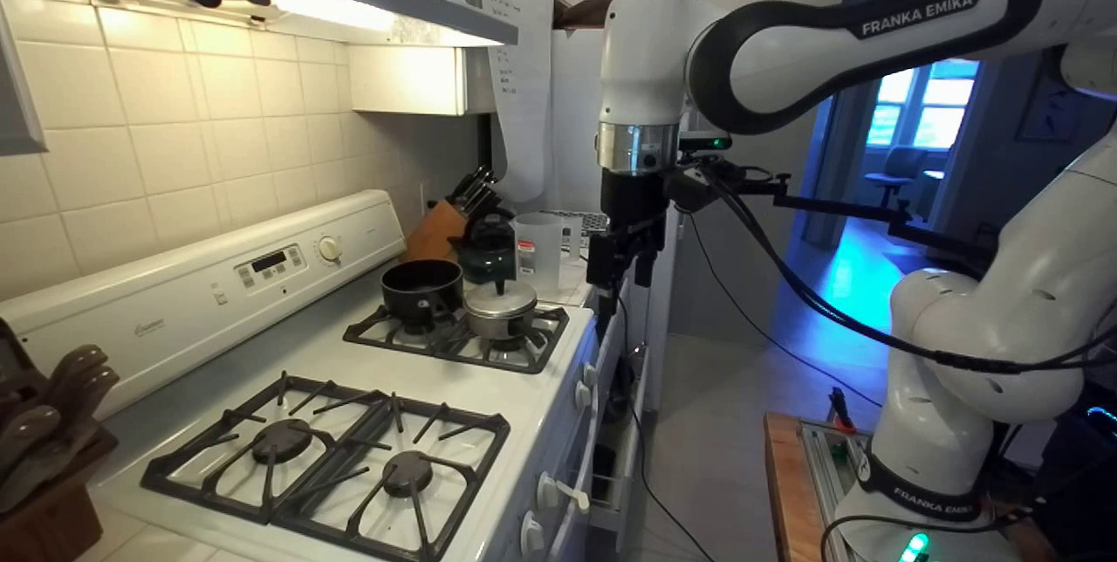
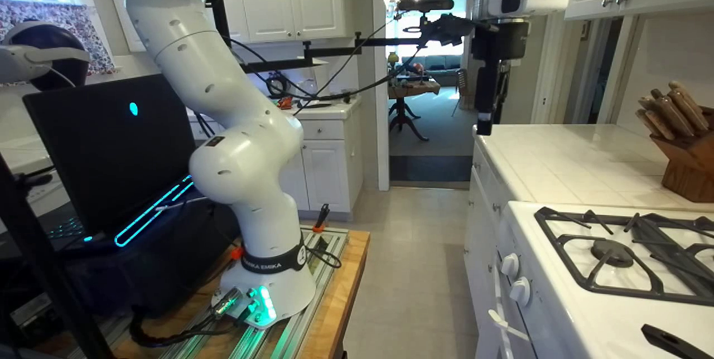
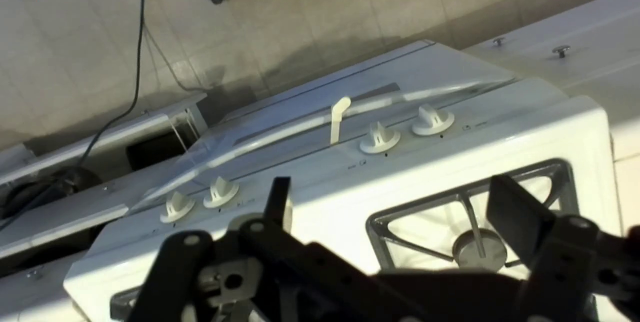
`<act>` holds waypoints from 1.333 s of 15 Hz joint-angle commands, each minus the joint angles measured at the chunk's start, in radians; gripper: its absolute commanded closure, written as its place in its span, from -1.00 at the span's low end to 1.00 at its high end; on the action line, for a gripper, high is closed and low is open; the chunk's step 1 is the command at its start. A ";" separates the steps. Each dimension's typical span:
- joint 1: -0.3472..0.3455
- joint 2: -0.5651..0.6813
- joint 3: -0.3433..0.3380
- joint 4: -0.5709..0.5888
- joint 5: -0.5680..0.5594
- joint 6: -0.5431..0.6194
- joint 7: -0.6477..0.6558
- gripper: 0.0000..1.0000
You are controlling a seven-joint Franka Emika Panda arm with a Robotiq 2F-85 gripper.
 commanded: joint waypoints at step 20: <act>-0.093 0.050 -0.075 -0.045 -0.060 0.359 0.054 -1.00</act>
